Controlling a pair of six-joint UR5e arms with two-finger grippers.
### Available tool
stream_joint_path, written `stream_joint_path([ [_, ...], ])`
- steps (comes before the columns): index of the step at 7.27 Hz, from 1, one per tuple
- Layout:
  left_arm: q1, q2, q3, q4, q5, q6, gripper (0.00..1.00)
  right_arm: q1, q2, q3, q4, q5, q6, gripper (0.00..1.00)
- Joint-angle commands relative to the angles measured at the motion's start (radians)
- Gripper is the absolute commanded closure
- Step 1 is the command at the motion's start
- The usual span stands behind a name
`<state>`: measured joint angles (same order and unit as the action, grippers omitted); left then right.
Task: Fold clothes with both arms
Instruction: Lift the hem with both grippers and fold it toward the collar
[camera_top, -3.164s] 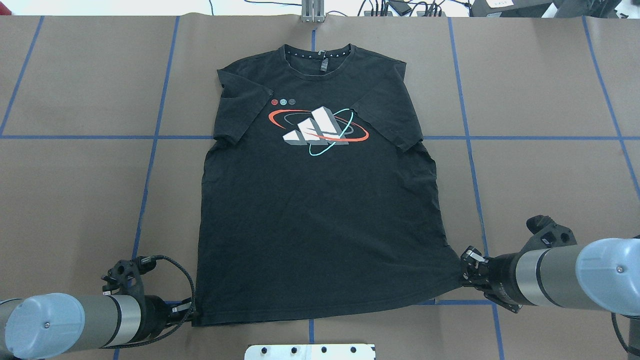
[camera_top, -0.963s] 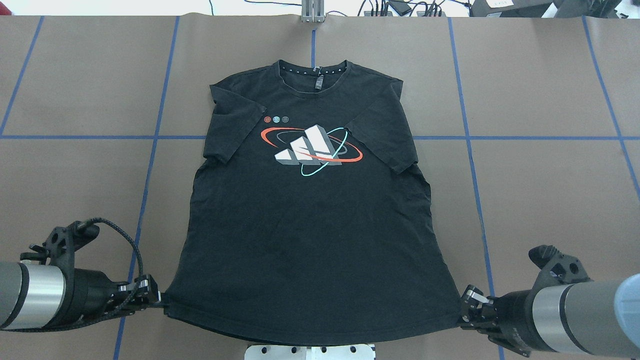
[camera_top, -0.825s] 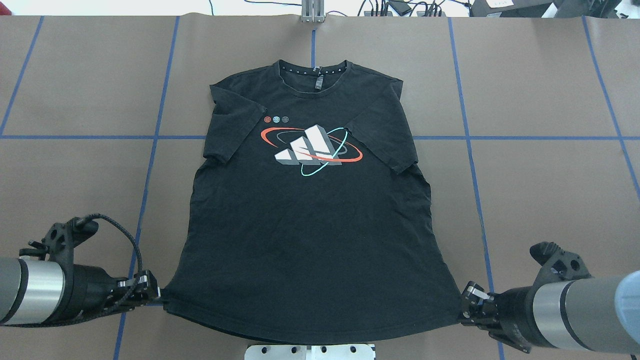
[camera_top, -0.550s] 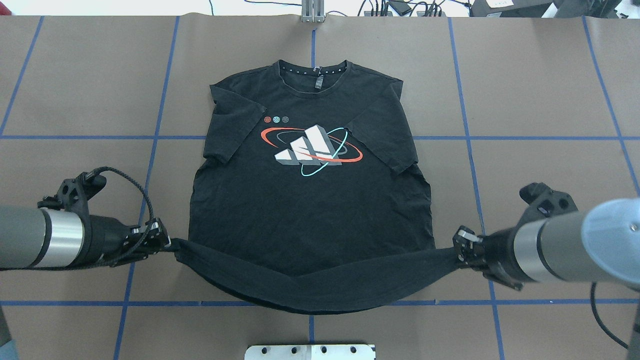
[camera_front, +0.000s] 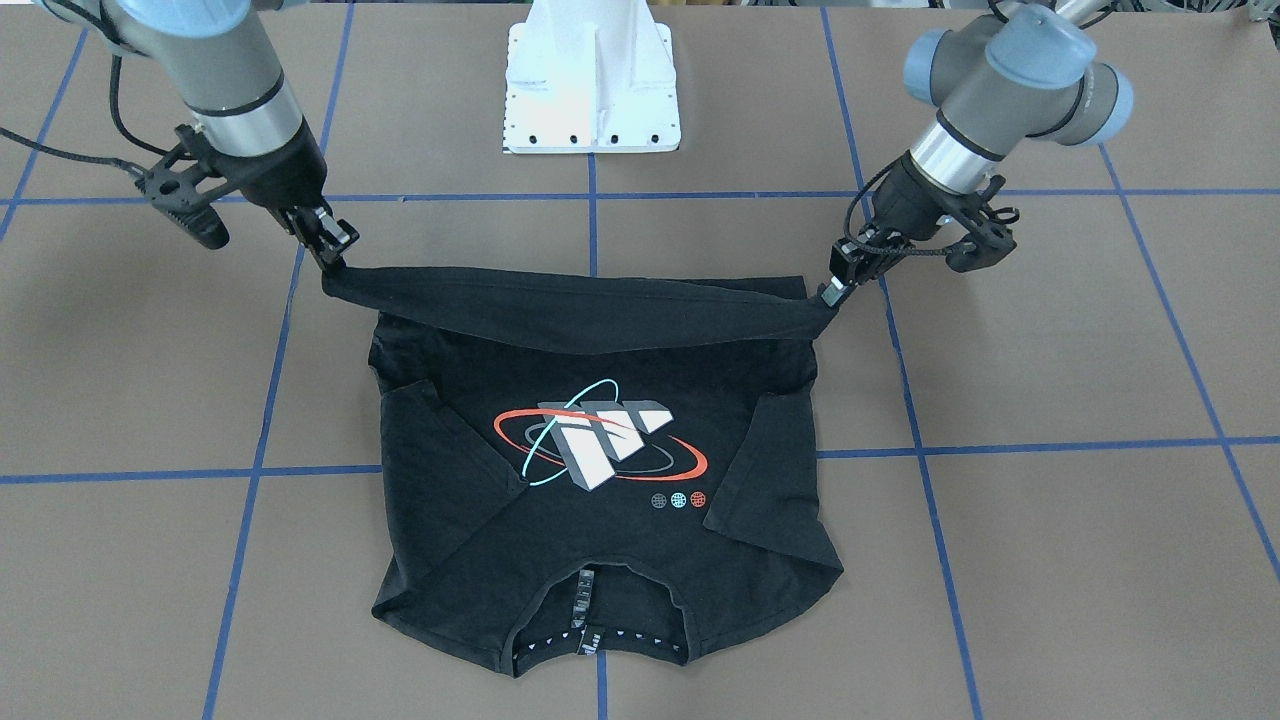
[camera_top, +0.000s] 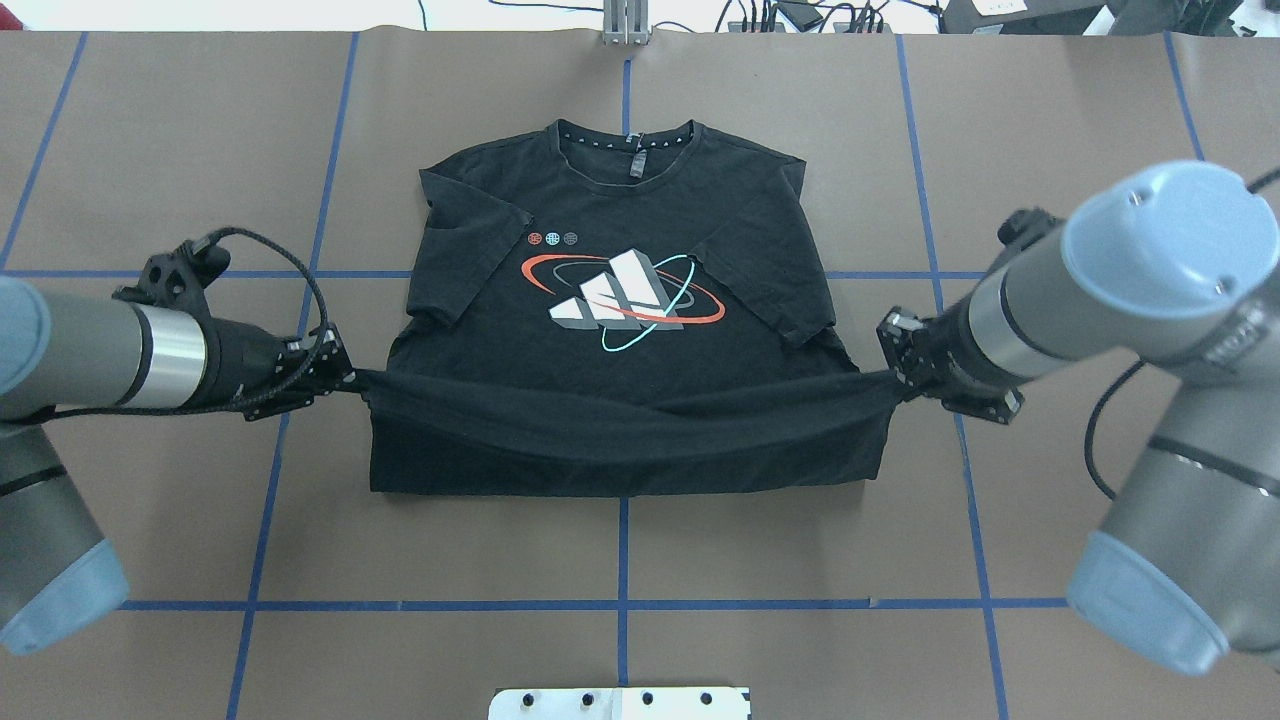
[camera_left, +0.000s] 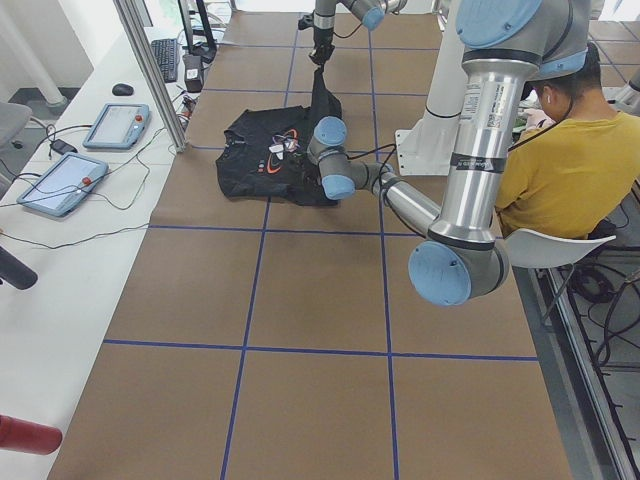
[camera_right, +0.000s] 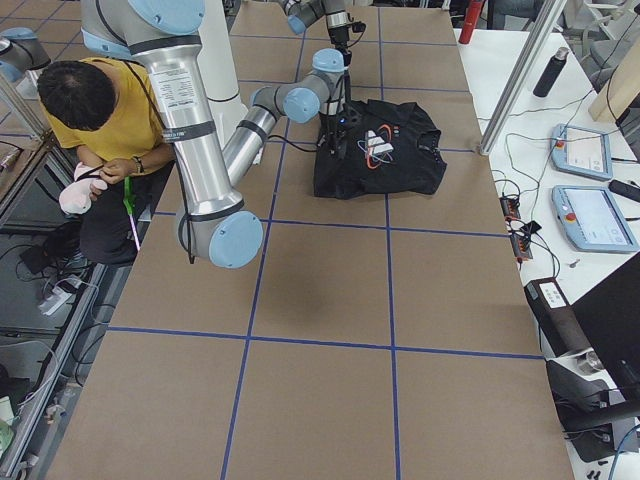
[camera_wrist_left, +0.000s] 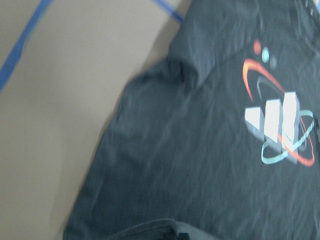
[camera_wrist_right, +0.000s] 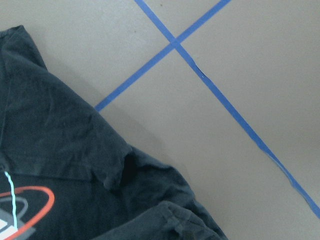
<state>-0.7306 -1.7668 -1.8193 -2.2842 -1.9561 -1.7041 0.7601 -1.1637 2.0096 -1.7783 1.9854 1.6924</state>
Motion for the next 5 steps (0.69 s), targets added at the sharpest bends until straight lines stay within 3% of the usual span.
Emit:
stream_joint_path([
  [1, -0.064, -0.091, 0.124, 0.002, 0.0, 0.037, 1.0, 0.077, 0.099, -0.187, -0.001, 0.006, -0.083, 1.0],
  [2, -0.108, -0.147, 0.177, 0.002, -0.001, 0.037, 1.0, 0.094, 0.122, -0.221, -0.001, 0.006, -0.094, 1.0],
  [4, -0.165, -0.28, 0.326, 0.011, 0.0, 0.037, 1.0, 0.119, 0.234, -0.4, 0.051, 0.006, -0.114, 1.0],
  [5, -0.183, -0.292, 0.339, 0.011, 0.0, 0.037, 1.0, 0.134, 0.234, -0.428, 0.086, 0.007, -0.131, 1.0],
])
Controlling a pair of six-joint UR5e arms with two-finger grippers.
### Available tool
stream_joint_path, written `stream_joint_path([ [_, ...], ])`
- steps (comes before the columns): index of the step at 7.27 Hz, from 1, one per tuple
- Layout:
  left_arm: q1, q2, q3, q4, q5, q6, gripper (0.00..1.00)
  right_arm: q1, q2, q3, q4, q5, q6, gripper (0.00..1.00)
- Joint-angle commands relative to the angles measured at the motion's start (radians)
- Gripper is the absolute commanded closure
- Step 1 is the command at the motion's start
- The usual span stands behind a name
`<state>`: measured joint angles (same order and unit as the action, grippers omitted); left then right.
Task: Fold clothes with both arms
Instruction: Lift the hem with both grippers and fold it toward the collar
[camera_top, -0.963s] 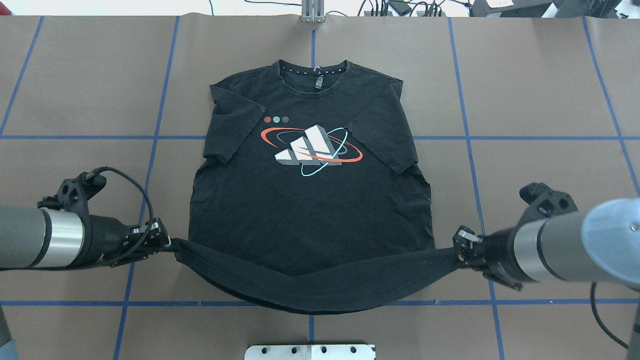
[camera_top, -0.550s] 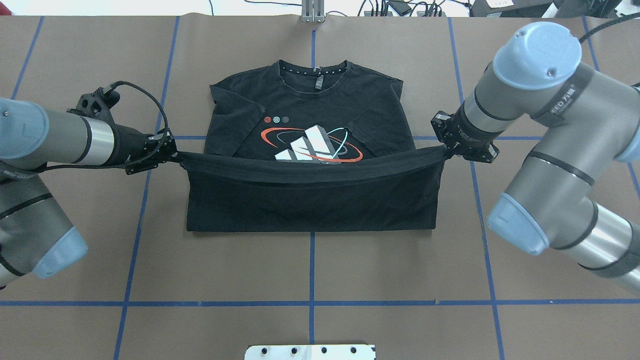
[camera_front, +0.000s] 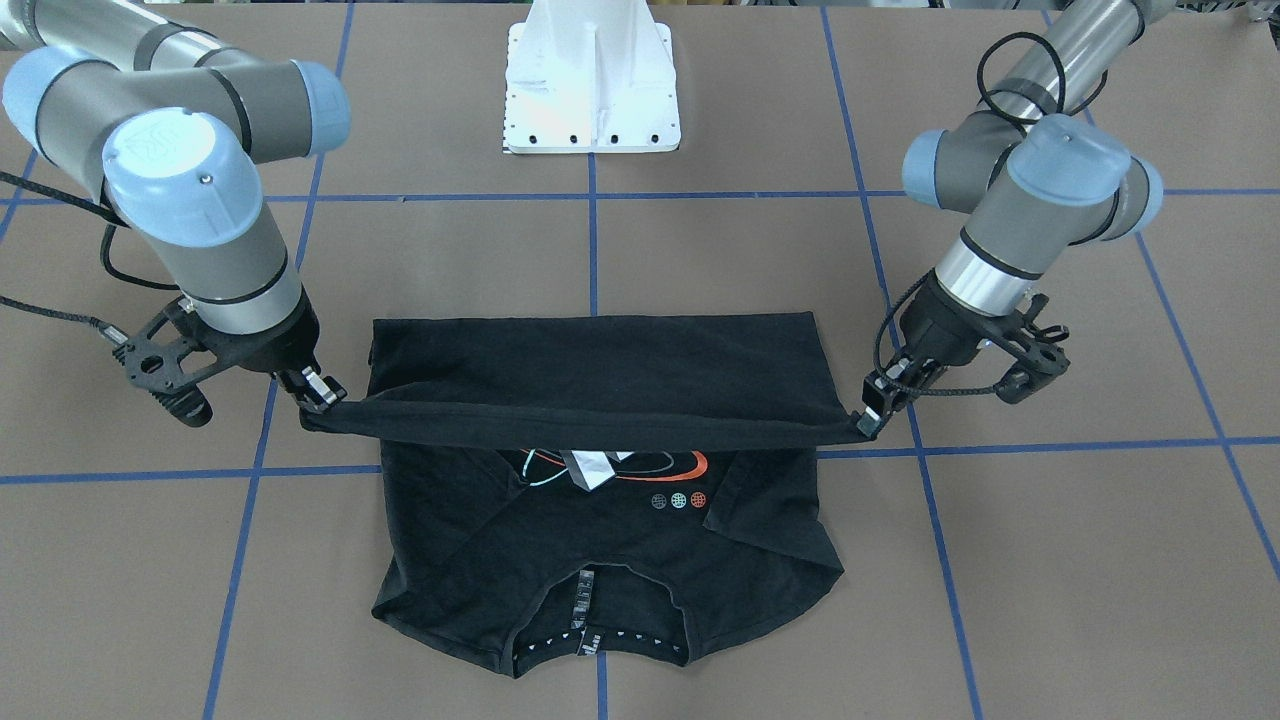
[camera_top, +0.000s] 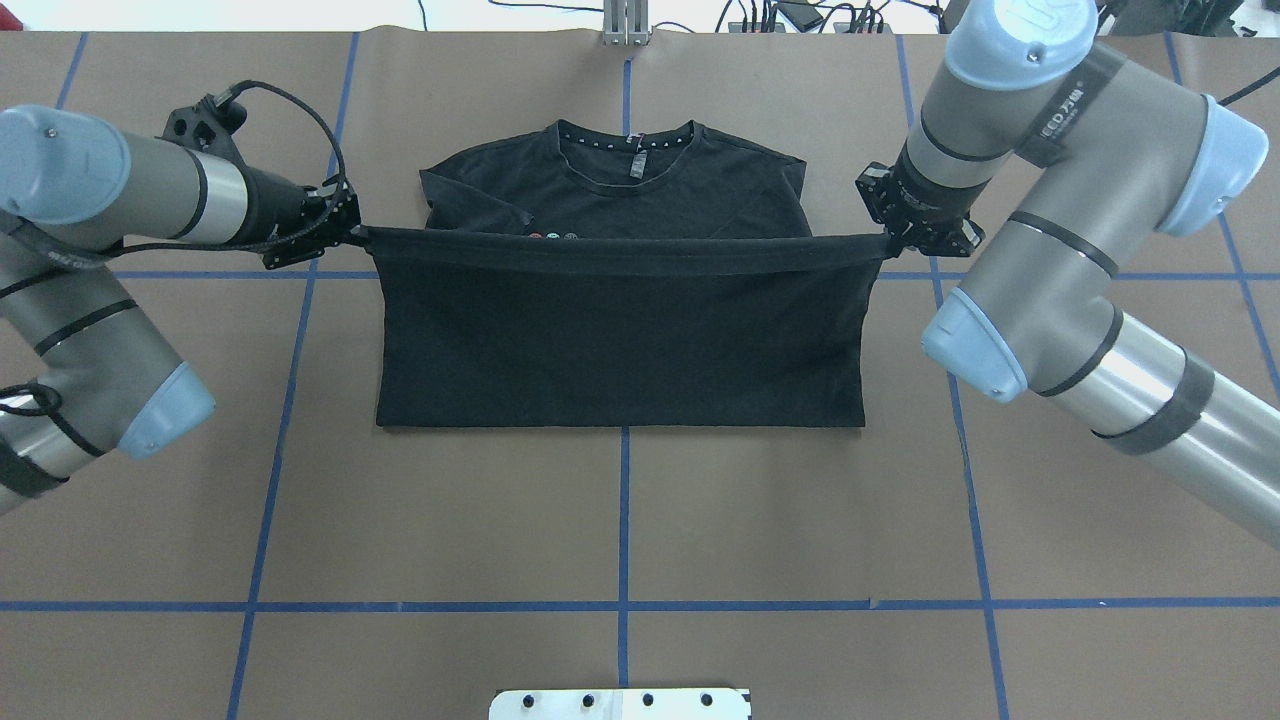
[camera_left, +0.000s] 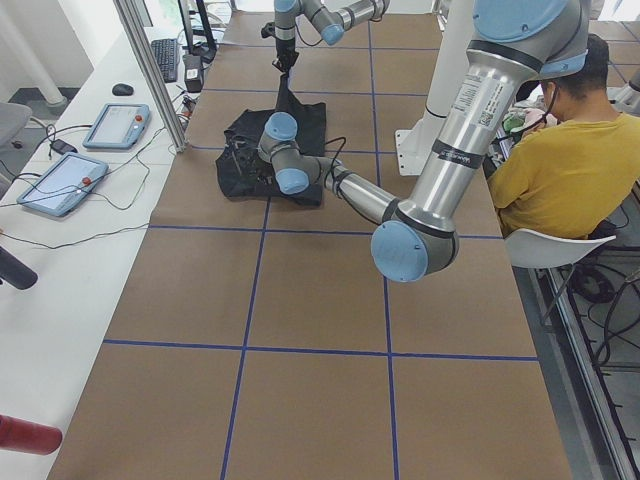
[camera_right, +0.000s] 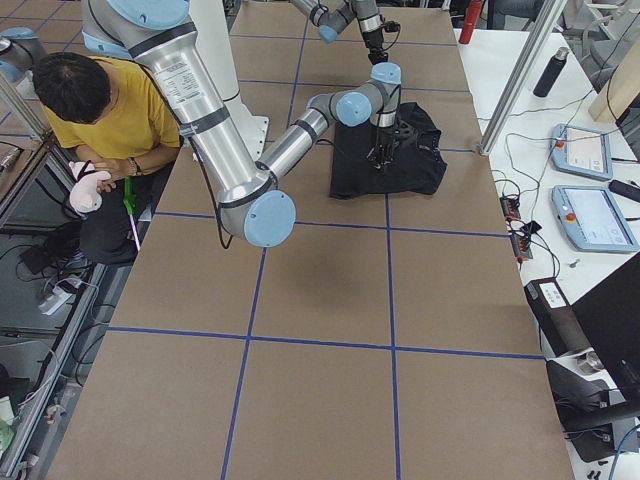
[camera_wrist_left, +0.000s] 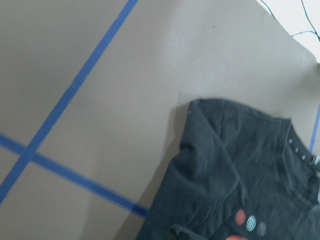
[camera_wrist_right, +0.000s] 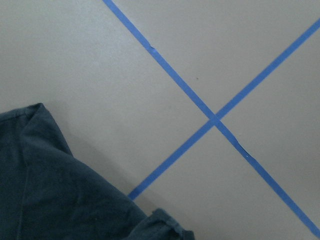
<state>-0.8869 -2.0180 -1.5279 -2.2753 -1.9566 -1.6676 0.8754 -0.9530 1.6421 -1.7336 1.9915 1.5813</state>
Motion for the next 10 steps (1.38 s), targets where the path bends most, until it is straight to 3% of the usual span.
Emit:
stream_joint_path([
  [1, -0.029, -0.044, 0.043, 0.031, 0.001, 0.0, 1.0, 0.02, 0.028, -0.053, 0.04, 0.007, -0.02, 1.0],
  [4, -0.044, -0.051, 0.034, 0.063, 0.004, 0.002, 1.0, 0.04, 0.025, -0.06, 0.04, 0.017, -0.021, 1.0],
  [6, -0.049, -0.085, 0.07, 0.063, 0.005, 0.009, 1.0, 0.042, 0.04, -0.12, 0.048, 0.007, -0.037, 1.0],
  [9, -0.05, -0.163, 0.205, 0.056, 0.053, 0.049, 1.0, 0.039, 0.134, -0.278, 0.064, -0.025, -0.038, 1.0],
  [10, -0.049, -0.165, 0.225, 0.053, 0.07, 0.061, 1.0, 0.039, 0.137, -0.345, 0.16, -0.031, -0.037, 1.0],
])
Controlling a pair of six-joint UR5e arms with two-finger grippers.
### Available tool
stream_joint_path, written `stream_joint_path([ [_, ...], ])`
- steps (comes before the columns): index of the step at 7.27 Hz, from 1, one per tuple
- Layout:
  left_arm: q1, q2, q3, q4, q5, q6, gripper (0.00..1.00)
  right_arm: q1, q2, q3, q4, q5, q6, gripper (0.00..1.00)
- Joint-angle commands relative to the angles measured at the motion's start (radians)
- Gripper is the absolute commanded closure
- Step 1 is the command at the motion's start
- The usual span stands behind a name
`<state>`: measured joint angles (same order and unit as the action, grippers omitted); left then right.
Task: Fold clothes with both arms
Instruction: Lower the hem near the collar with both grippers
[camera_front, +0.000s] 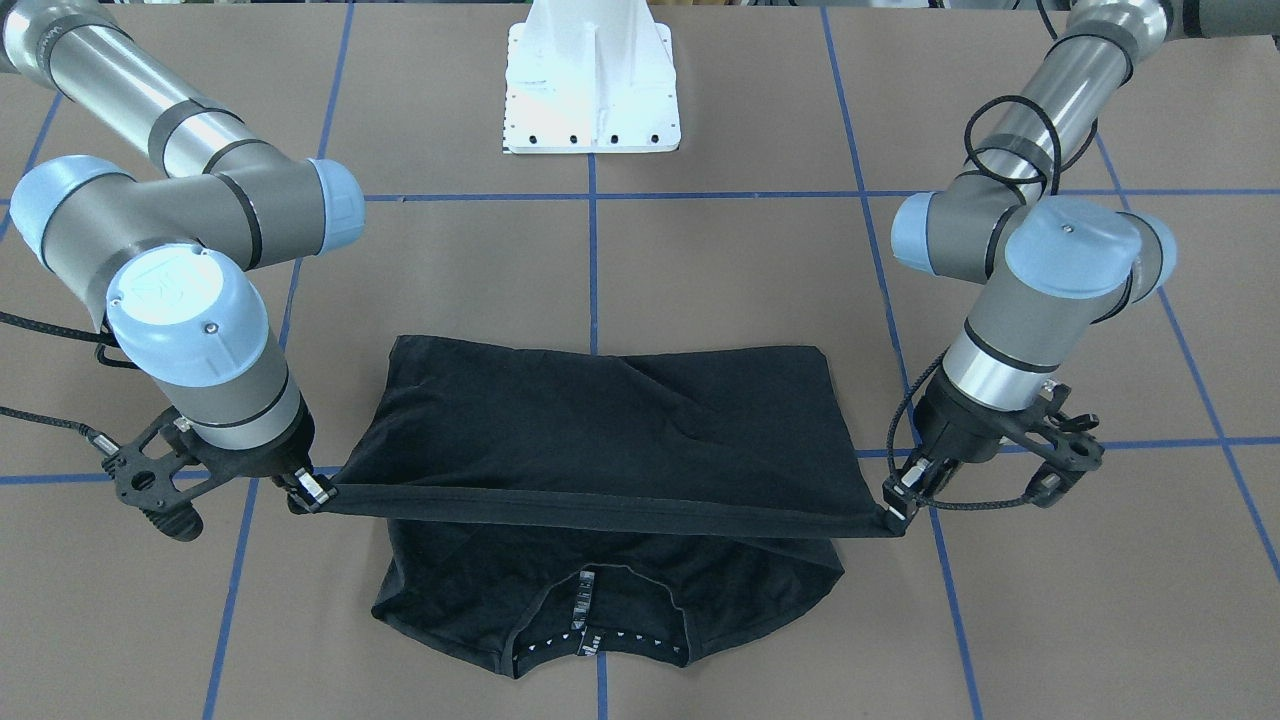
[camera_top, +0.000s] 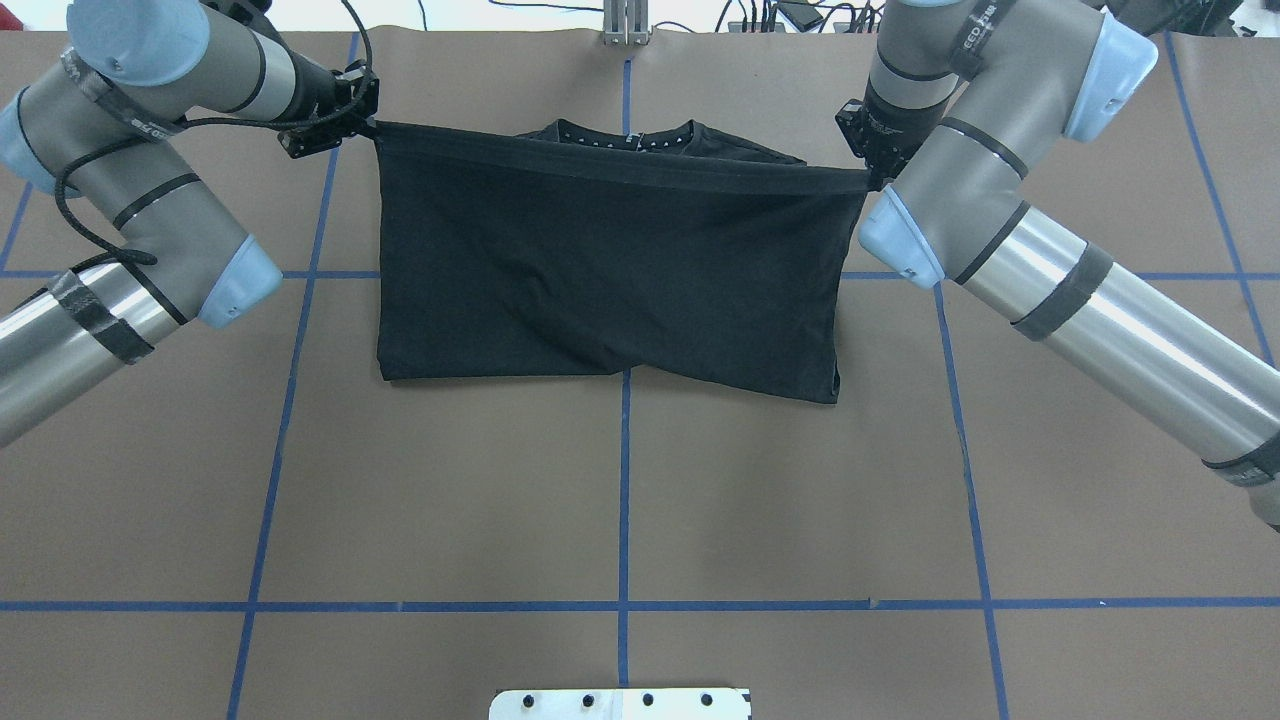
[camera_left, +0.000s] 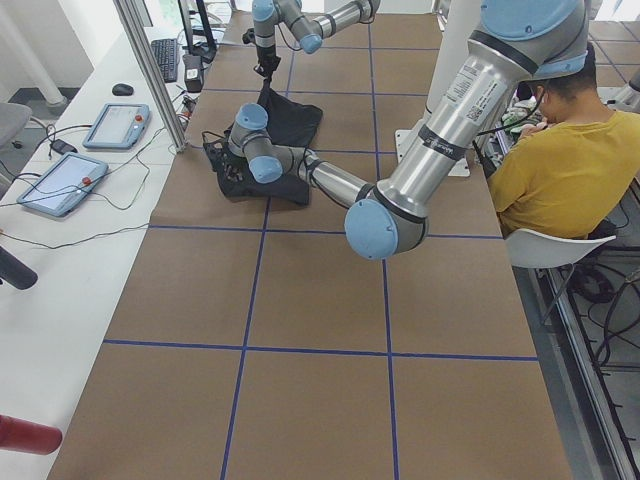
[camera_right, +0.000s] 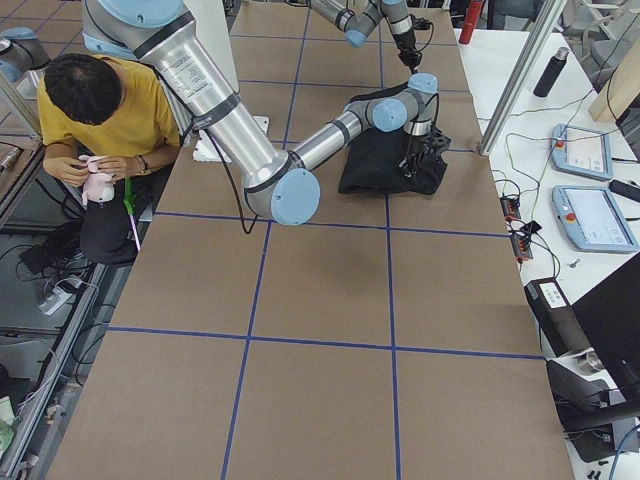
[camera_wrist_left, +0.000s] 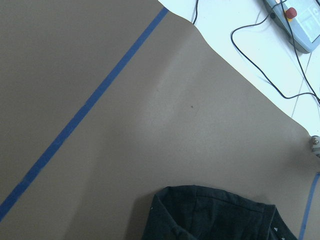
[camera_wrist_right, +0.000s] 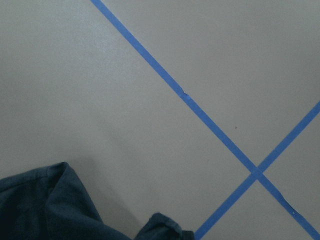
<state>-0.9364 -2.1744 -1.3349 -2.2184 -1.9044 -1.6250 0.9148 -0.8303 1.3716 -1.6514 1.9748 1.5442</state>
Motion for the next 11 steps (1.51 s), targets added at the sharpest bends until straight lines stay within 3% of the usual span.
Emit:
stream_joint_path([
  [1, 0.001, -0.013, 0.045, -0.01, 0.018, 0.017, 1.0, -0.005, 0.016, -0.133, 0.163, -0.016, 0.004, 1.0],
  [7, 0.027, -0.048, 0.158, -0.087, 0.062, 0.017, 1.0, -0.013, 0.034, -0.161, 0.182, -0.016, 0.011, 1.0],
  [9, 0.033, -0.047, 0.177, -0.09, 0.076, 0.017, 1.0, -0.013, 0.092, -0.228, 0.188, -0.014, 0.013, 1.0],
  [10, 0.033, -0.047, 0.198, -0.118, 0.077, 0.017, 0.94, -0.008, 0.105, -0.264, 0.214, -0.016, 0.011, 1.0],
  [11, 0.034, -0.039, 0.216, -0.156, 0.077, 0.017, 0.77, -0.008, 0.112, -0.299, 0.26, -0.014, 0.013, 0.98],
])
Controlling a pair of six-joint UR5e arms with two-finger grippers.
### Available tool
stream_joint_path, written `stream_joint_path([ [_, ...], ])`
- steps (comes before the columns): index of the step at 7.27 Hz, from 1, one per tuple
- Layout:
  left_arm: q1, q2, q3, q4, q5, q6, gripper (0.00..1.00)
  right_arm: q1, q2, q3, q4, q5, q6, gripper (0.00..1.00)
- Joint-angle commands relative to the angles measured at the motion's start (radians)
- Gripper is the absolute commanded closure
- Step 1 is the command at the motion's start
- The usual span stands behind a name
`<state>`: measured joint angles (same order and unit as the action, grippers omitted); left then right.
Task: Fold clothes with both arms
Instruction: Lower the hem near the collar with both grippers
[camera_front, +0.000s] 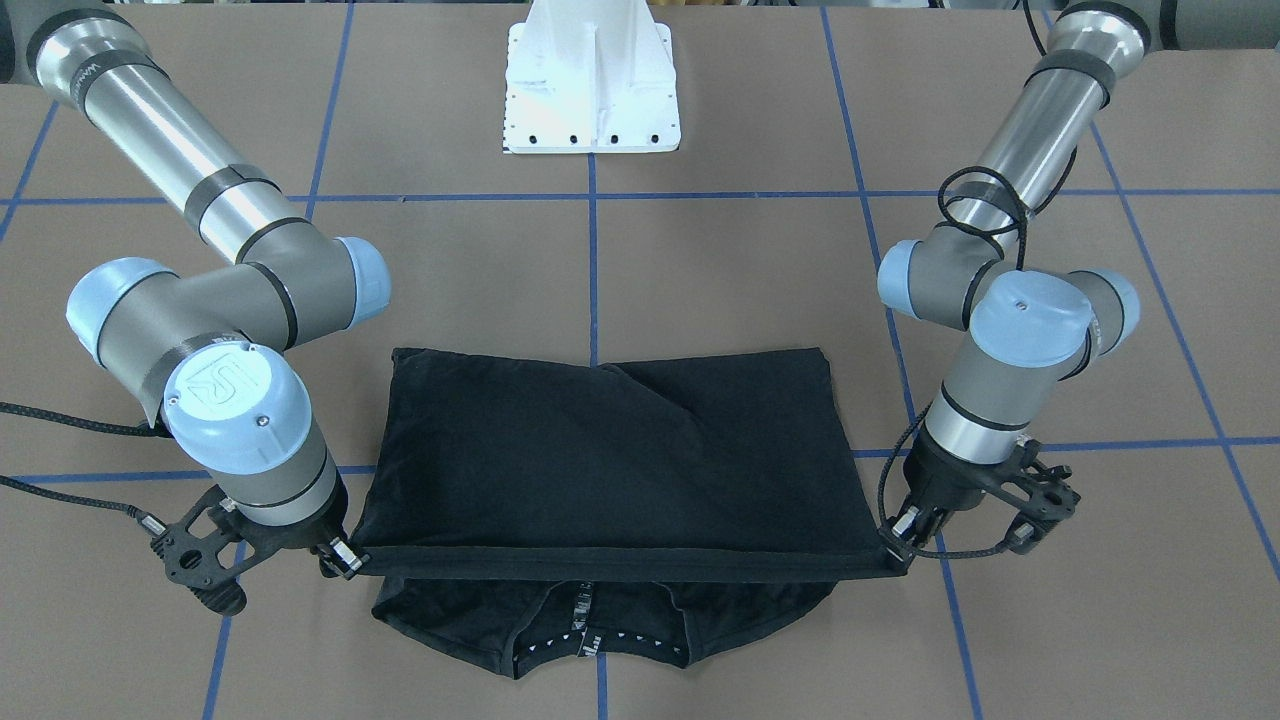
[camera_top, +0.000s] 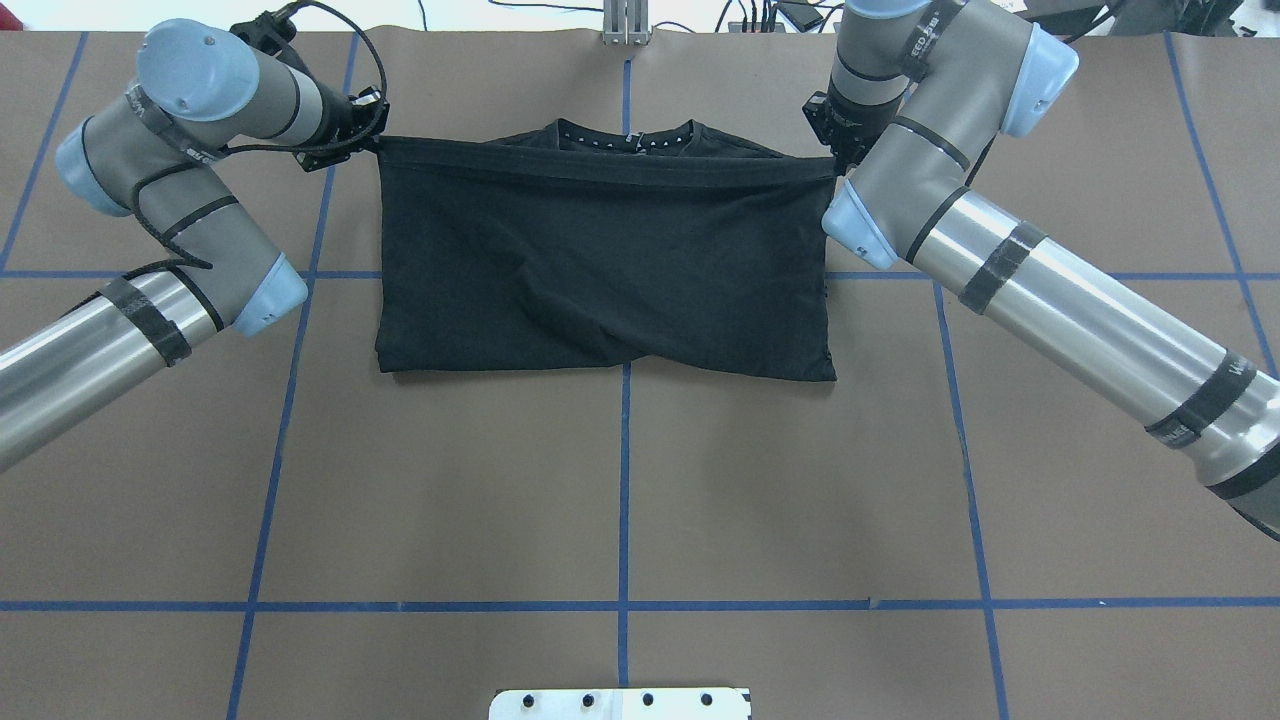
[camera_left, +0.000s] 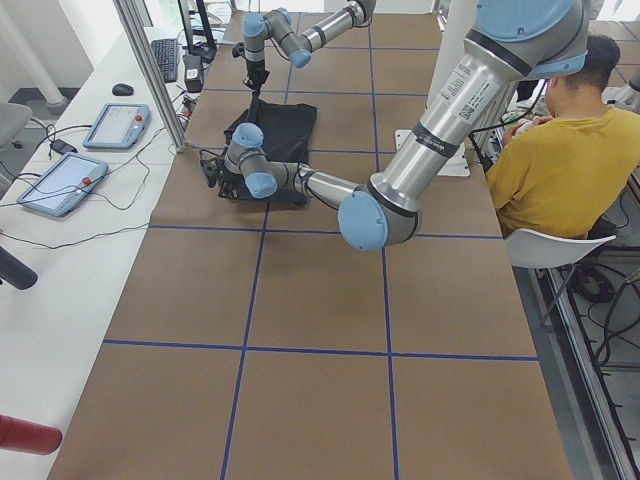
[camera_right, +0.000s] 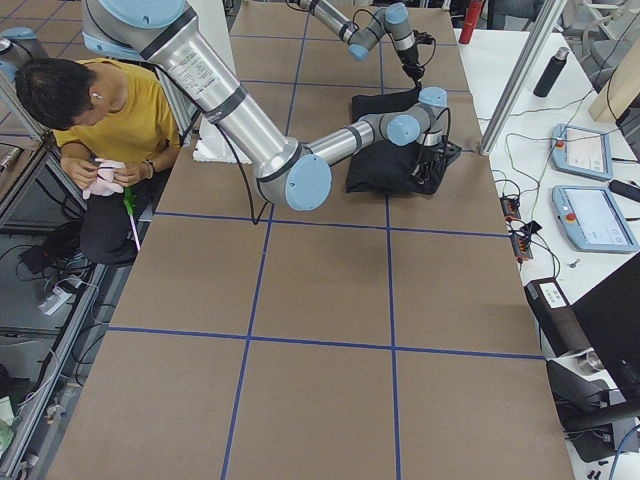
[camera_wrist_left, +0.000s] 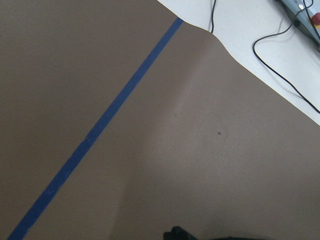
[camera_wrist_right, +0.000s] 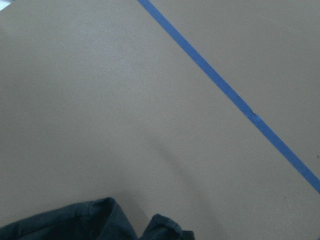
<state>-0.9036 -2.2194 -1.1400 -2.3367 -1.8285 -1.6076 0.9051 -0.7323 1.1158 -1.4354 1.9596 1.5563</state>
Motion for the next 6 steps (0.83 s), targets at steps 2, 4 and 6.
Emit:
stream_joint_path([
  [2, 0.0, 0.007, 0.028, -0.058, 0.002, 0.0, 0.68, -0.002, 0.016, -0.053, 0.055, -0.001, 0.028, 0.01],
  [4, -0.003, 0.003, 0.007, -0.059, -0.002, -0.002, 0.66, -0.008, 0.01, -0.018, 0.11, 0.002, 0.089, 0.0],
  [6, -0.005, 0.013, -0.035, -0.049, -0.006, -0.003, 0.64, -0.073, -0.216, 0.245, 0.186, -0.048, 0.183, 0.0],
])
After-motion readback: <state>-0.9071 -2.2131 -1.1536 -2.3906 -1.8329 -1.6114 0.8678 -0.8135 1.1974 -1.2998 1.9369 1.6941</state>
